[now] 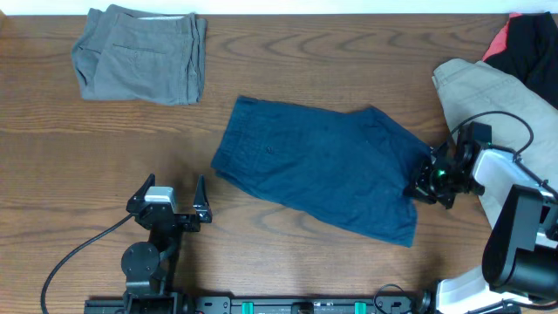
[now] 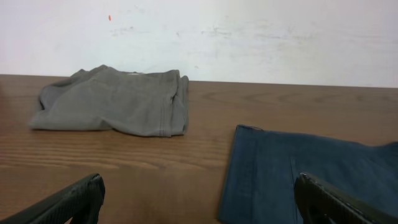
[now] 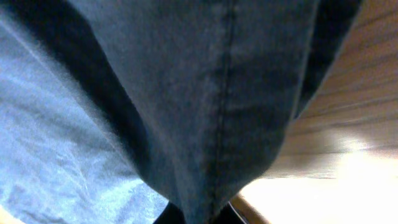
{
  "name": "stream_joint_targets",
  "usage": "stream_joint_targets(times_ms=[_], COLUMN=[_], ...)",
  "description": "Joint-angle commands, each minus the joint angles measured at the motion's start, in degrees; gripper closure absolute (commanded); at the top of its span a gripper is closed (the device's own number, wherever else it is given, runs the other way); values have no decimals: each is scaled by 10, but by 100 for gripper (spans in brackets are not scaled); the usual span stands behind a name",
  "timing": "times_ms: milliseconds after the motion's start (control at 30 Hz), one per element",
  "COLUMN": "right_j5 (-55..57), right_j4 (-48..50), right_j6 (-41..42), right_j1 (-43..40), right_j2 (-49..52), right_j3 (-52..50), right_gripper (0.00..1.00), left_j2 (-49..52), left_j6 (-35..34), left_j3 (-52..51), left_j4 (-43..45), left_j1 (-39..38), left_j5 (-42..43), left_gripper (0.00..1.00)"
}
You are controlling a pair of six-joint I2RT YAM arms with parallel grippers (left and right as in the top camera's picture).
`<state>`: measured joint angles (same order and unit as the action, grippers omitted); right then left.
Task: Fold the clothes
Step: 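Grasp the right edge of the dark blue shorts with the right gripper, then grasp the left edge of the blue shorts with the left gripper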
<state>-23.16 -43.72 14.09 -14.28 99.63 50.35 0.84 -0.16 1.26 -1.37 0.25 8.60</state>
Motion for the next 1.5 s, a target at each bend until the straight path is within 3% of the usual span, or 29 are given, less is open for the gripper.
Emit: stream_joint_targets(times_ms=[0,233,833,1033,1200,1300,1467], right_j5=[70,77,114,129,129,129,129], right_j4=[-14,0,-3,-12,-24,-23,-22], right_j6=[9,-9,-9,-9,-10,-11,-11], right_j1=[-4,23,103,102,102,102,103], right_j2=[10,10,10,10,10,10,10], right_j3=[58,148,150,144,144,144,144], right_gripper=[99,99,99,99,99,99,99], left_j2=[-5,-5,-5,-4,2,36,198], left_j6=[-5,-5,-5,-98,-114,-115,-72], left_j3=[-10,-10,-10,-10,-3,32,147], left_j4=[-18,-18,-16,-9,68,25,-91], left_j1=[-2,-2,-2,-2,-2,-2,-2], left_j5=[10,10,10,89,218,231,233], left_gripper=[2,2,2,2,2,2,2])
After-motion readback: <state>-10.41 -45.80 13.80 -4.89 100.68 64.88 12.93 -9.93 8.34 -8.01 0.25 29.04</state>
